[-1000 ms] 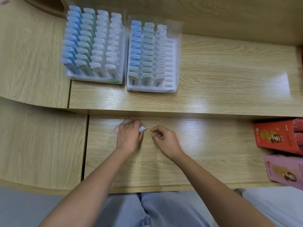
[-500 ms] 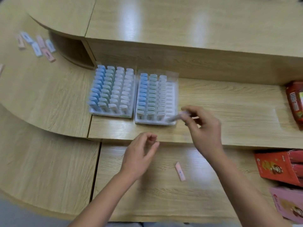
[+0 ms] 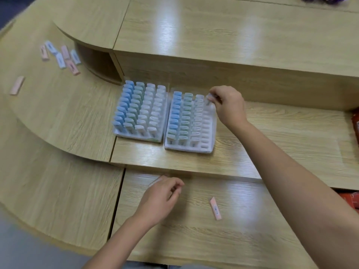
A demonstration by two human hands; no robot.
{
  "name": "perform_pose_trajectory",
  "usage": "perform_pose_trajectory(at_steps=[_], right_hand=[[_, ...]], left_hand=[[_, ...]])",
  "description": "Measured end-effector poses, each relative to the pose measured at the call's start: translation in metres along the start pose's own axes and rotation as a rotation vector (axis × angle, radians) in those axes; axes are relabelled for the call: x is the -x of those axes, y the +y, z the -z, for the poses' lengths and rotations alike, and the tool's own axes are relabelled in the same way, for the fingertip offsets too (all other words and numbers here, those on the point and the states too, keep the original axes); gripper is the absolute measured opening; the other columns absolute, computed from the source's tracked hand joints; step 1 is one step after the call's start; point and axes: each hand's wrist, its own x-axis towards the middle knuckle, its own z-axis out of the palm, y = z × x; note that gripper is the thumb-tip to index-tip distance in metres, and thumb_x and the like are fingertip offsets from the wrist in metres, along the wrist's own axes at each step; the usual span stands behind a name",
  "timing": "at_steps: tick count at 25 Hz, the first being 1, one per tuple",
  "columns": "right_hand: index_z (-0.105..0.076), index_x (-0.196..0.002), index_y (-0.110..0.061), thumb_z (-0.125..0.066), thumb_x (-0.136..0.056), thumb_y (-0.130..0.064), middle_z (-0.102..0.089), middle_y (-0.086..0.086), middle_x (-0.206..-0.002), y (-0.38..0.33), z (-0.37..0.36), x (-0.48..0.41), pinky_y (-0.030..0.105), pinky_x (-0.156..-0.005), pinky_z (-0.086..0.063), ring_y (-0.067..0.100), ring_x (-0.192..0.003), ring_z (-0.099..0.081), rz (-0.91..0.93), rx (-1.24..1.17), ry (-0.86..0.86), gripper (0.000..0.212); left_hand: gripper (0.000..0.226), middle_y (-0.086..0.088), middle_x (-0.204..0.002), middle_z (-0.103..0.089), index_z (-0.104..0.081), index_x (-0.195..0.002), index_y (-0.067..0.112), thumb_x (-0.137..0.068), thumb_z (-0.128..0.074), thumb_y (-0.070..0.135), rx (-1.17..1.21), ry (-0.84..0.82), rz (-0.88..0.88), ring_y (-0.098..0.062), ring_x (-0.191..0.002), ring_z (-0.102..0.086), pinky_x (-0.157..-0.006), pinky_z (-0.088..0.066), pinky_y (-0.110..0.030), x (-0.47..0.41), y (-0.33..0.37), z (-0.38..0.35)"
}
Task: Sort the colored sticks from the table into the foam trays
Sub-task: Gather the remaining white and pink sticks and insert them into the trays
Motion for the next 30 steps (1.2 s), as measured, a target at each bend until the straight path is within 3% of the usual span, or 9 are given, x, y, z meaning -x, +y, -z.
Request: perform_pose_trajectory(at_steps=[5,9,13,18,20,23,26,28,30], right_hand=[[-0.064,-0.088,-0.008,-0.055,-0.088,-0.012,-0.066,0.004,-0.082,0.009,-0.003,0.002,0.036,-0.059,-0.045,0.024,-0.078,-0.056,0.075,0.040,0.076,0.010],[-0.058,-0.099,-0.008,-0.053,-0.087,-0.007,-0.064,0.006,-0.080,0.009,-0.005,0.007,0.034,-0.052,-0.043,0.025,-0.073,-0.055,0.150,0.098,0.077,0.013],[-0.062,-0.087,-0.004,-0.052,-0.086,-0.007,-0.062,0.010,-0.082,0.013,-0.011,0.007,0.035,-0.045,-0.043,0.029,-0.079,-0.055,0.182,0.163,0.086,0.010],[-0.063,-0.108,-0.005,-0.055,-0.090,-0.014,-0.059,0.012,-0.107,0.005,-0.005,0.022,0.032,-0.064,-0.044,0.027,-0.099,-0.052,0.120,0.116,0.055,0.022],[-0.060,-0.113,-0.005,-0.055,-0.091,-0.012,-0.059,0.010,-0.105,-0.001,0.008,0.045,0.024,-0.073,-0.039,0.020,-0.094,-0.052,0.040,-0.011,0.123,0.024],[-0.061,-0.106,-0.005,-0.057,-0.089,-0.007,-0.056,-0.001,-0.088,-0.009,0.019,0.114,0.017,-0.069,-0.032,0.008,-0.075,-0.046,-0.128,-0.140,0.244,0.017],[-0.061,-0.099,-0.011,-0.057,-0.090,-0.008,-0.056,-0.004,-0.085,-0.010,-0.004,0.215,0.021,-0.068,-0.034,0.013,-0.074,-0.050,-0.348,-0.151,0.009,0.010],[-0.061,-0.099,-0.015,-0.054,-0.093,-0.016,-0.061,-0.002,-0.093,-0.004,-0.031,0.270,0.027,-0.068,-0.038,0.020,-0.085,-0.057,-0.526,-0.090,-0.258,0.009],[-0.061,-0.101,-0.017,-0.053,-0.092,-0.020,-0.060,-0.002,-0.103,0.006,-0.053,0.295,0.028,-0.072,-0.041,0.021,-0.096,-0.056,-0.635,-0.021,-0.385,0.012]], left_hand=[[0.014,0.022,-0.094,-0.057,-0.060,-0.102,0.032,-0.092,-0.054,0.025,0.015,-0.017,0.033,0.002,-0.089,-0.058,-0.080,-0.050,-0.032,0.006,-0.008,-0.004],[0.014,0.017,-0.096,-0.060,-0.060,-0.103,0.031,-0.092,-0.053,0.025,-0.008,0.008,0.044,0.001,-0.091,-0.056,-0.080,-0.049,-0.028,0.006,-0.008,-0.001],[0.016,0.015,-0.100,-0.061,-0.061,-0.107,0.028,-0.093,-0.053,0.025,-0.038,0.030,0.068,-0.001,-0.089,-0.056,-0.078,-0.048,-0.026,0.009,-0.006,0.003],[0.019,0.012,-0.101,-0.064,-0.063,-0.109,0.026,-0.092,-0.054,0.023,-0.092,0.109,0.186,-0.008,-0.091,-0.059,-0.079,-0.049,-0.030,0.003,-0.028,0.002],[0.018,0.007,-0.099,-0.064,-0.065,-0.106,0.024,-0.090,-0.056,0.020,-0.149,0.142,0.231,-0.013,-0.091,-0.061,-0.076,-0.049,-0.031,-0.002,-0.044,-0.001],[0.018,-0.007,-0.095,-0.064,-0.068,-0.104,0.015,-0.087,-0.061,0.020,-0.264,0.175,0.239,-0.028,-0.089,-0.062,-0.072,-0.050,-0.038,-0.011,-0.065,-0.007],[0.020,-0.015,-0.093,-0.064,-0.069,-0.102,0.011,-0.087,-0.063,0.022,-0.404,0.218,0.226,-0.035,-0.088,-0.059,-0.072,-0.044,-0.036,-0.020,-0.074,-0.021],[0.028,-0.014,-0.108,-0.060,-0.063,-0.115,0.014,-0.090,-0.057,0.024,-0.467,0.148,0.277,-0.033,-0.102,-0.054,-0.081,-0.041,-0.037,-0.022,-0.076,-0.032],[0.036,-0.012,-0.118,-0.056,-0.057,-0.125,0.015,-0.090,-0.054,0.021,-0.470,0.075,0.286,-0.032,-0.111,-0.049,-0.088,-0.038,-0.038,-0.022,-0.084,-0.043]])
